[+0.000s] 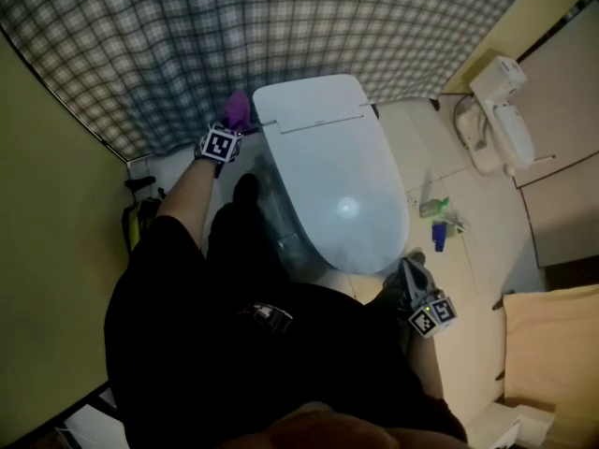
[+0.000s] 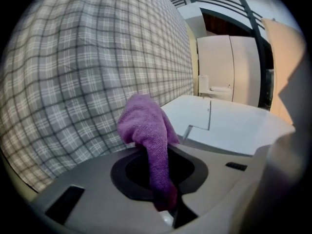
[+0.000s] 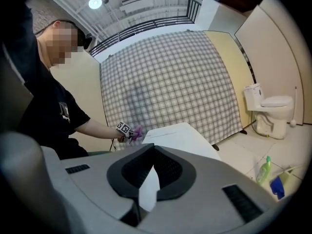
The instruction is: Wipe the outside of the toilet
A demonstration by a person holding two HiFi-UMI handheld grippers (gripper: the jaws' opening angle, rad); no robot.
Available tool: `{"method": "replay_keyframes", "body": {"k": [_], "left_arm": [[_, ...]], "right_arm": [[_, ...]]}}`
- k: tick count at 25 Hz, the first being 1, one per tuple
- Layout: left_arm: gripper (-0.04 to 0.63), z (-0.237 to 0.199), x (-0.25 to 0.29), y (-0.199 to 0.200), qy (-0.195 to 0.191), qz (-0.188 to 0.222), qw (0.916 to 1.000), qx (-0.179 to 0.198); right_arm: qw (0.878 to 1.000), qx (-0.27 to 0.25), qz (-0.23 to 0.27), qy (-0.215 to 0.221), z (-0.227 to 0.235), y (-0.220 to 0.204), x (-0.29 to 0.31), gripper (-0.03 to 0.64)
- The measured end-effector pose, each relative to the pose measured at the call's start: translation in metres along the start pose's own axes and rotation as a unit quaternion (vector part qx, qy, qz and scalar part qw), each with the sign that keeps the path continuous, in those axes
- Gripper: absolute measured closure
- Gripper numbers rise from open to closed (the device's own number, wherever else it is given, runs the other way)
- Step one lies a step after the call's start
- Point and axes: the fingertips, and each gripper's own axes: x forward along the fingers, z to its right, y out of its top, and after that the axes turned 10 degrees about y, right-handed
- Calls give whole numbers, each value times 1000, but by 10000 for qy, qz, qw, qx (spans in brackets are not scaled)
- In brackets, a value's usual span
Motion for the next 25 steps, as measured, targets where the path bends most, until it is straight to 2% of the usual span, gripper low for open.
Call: {"method": "replay_keyframes", "body": {"k": [3,6,8,11,15,22,25], "left_arm": [[537,-8,35,6,231,-223,9976,612],[537,-5,61,15,345,-348,9896,1356],[537,-3,77,22,366,-353,9853,1628],[537,1,86,28,420,-279,9824,1797],[538,22,68,22,321,-243,9711,2351],[538,89,10,-19,-257,-456,9530,2984],[538,121,-21,-36,-463,-553,9412,3302]], "right_arm": [[9996,51,-211,-156,9,2,-1,624],[9990,112,-344,-263,17,7,-2,624],[9989,143,-353,-285,23,11,2,624],[9992,202,-270,-224,30,16,13,624],[9994,213,-281,-31,24,12,24,624],[9998,98,-32,158,-2,8,16,624],[9997,0,186,167,-17,9,1,624]]}}
